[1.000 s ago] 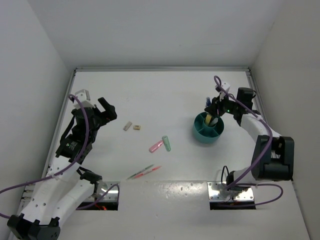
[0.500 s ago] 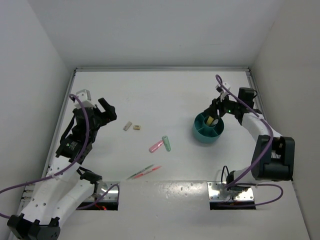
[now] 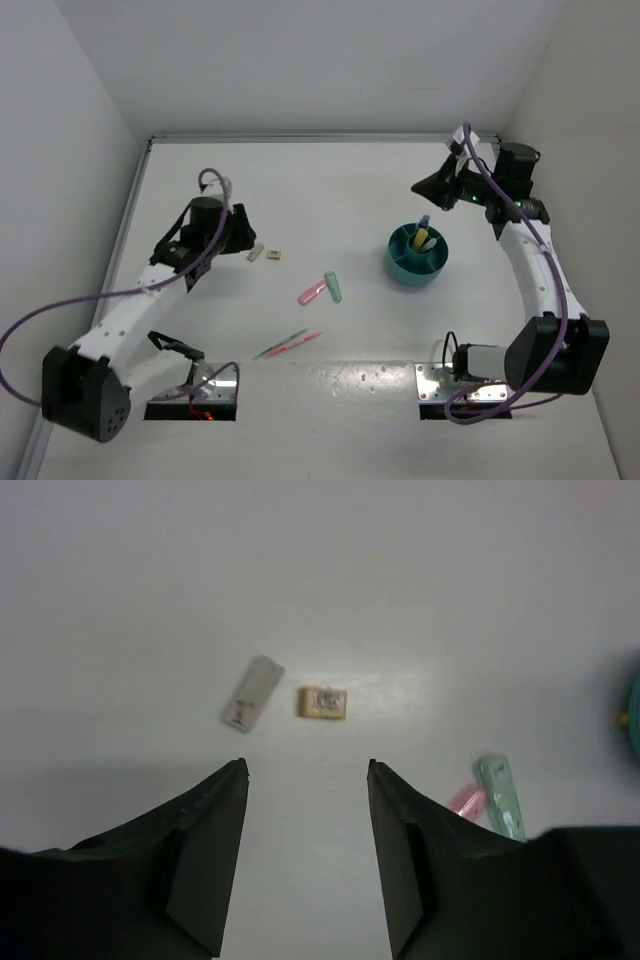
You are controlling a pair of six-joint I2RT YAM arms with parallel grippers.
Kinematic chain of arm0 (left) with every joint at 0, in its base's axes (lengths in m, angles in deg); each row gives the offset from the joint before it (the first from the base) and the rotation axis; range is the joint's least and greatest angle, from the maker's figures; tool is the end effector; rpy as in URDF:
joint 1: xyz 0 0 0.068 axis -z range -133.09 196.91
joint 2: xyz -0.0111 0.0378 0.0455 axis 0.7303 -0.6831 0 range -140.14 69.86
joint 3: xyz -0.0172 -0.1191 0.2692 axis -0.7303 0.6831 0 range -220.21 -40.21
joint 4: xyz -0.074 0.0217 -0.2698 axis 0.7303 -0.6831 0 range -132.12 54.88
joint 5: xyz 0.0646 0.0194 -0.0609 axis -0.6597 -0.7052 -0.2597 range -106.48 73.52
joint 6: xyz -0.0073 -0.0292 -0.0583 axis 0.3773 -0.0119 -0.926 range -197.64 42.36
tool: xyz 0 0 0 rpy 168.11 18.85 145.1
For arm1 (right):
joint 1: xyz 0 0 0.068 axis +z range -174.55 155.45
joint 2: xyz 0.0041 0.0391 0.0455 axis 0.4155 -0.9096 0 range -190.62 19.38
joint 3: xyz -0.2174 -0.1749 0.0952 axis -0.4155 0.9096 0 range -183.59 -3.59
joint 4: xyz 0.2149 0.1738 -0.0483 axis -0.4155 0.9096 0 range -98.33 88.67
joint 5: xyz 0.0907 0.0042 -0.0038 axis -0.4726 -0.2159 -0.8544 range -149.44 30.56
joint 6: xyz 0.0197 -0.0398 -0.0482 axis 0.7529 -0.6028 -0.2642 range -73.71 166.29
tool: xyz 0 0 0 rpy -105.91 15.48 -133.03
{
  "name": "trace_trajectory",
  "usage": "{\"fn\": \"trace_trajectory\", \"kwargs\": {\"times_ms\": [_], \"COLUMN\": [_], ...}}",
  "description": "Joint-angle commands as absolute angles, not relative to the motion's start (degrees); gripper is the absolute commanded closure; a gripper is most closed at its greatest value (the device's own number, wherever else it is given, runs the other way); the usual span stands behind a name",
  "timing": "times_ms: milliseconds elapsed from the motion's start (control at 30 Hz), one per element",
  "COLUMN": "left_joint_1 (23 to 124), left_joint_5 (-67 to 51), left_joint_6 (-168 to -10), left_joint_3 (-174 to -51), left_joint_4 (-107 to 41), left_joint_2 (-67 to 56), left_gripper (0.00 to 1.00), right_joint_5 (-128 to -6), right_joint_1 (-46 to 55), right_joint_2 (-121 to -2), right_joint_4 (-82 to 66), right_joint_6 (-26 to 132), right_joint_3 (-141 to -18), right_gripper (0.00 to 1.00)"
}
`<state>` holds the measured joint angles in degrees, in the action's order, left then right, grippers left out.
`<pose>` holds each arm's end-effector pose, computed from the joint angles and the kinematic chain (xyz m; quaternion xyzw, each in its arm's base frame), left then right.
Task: Sort the stationery into containers
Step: Place the stationery in the storage box, then pick up the stationery from the center of the board.
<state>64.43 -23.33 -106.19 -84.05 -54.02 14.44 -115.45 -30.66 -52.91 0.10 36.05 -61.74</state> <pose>0.2280 -0.0654 0.2915 -0.1128 0.8597 -0.1462 0.4763 0.3025 0.0107 0.3406 -0.2869 0.7246 0.3169 0.5406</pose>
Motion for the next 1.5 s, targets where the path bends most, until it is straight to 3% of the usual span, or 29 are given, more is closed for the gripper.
{"fn": "trace_trajectory", "kwargs": {"times_ms": [0,33,67,167,200,233,267,333,367,400,433,467,533,567,633,700,933,1033,1467], "left_joint_1": [64.5,65.2,68.0,76.3,78.0,79.4,81.5,83.4,84.7,84.7,85.4,85.4,83.8,82.2,80.8,80.0,80.0,80.0,80.0], "left_joint_5": [-7.5,-4.7,-2.3,-4.2,-6.2,-9.4,-10.7,-16.0,-22.5,-22.5,-32.3,-37.2,-47.4,-49.1,-50.0,-50.0,-48.8,-48.2,-46.6], "left_joint_6": [-100.4,-98.9,-94.6,-90.9,-90.1,-90.1,-90.1,-90.1,-91.8,-93.2,-95.1,-96.9,-101.4,-102.5,-103.6,-103.7,-103.7,-103.7,-102.6], "left_joint_3": [-86.7,-86.7,-87.3,-88.7,-88.7,-88.7,-88.7,-88.7,-88.7,-88.7,-88.7,-88.7,-87.4,-86.8,-84.4,-83.9,-84.5,-84.5,-84.5], "left_joint_4": [-55.2,-55.2,-55.2,-56.8,-57.4,-57.4,-57.4,-58.0,-58.6,-59.4,-59.4,-60.1,-60.1,-60.1,-57.9,-56.7,-57.7,-57.7,-57.7], "left_joint_2": [6.1,4.6,2.6,1.9,1.9,1.9,2.7,3.5,5.4,6.7,8.2,10.2,17.3,19.7,25.5,27.4,25.1,25.1,25.7], "left_gripper": [0.43,0.41,0.41,0.46,0.51,0.7,0.78,0.88,0.92,0.96,0.93,0.84,0.53,0.34,0.2,0.18,0.18,0.18,0.18], "right_joint_5": [-118.9,-117.0,-115.3,-104.9,-100.2,-97.9,-96.1,-92.2,-90.3,-89.7,-88.8,-87.2,-85.7,-84.1,-81.3,-79.8,-69.7,-64.3,-54.9], "right_joint_1": [-27.3,-25.6,-24.0,-17.3,-15.7,-12.5,-10.8,-5.9,-2.6,-2.6,0.3,1.6,4.9,5.8,8.1,9.7,16.8,19.6,22.7], "right_joint_2": [-57.2,-58.2,-59.2,-62.5,-63.7,-66.9,-68.7,-71.6,-73.7,-74.8,-76.1,-78.3,-79.8,-79.8,-81.1,-82.3,-88.0,-88.6,-94.0], "right_joint_4": [17.4,21.9,29.0,32.6,33.5,34.8,36.2,38.0,36.7,36.7,36.1,36.1,35.2,33.4,31.6,30.9,28.5,26.8,24.6], "right_joint_6": [27.9,24.7,21.8,19.0,19.0,19.0,19.7,22.0,24.4,24.4,26.8,28.0,31.3,32.5,36.2,37.8,48.1,50.2,52.2], "right_joint_3": [-69.4,-73.2,-74.4,-75.8,-76.5,-78.1,-79.0,-79.6,-78.6,-78.6,-78.0,-77.9,-77.9,-77.9,-77.9,-79.0,-80.2,-79.1,-78.6], "right_gripper": [1.0,1.0,0.8,0.45,0.33,0.3,0.29,0.44,0.75,0.86,0.93,0.93,0.91,0.85,0.68,0.62,0.56,0.4,0.4]}}
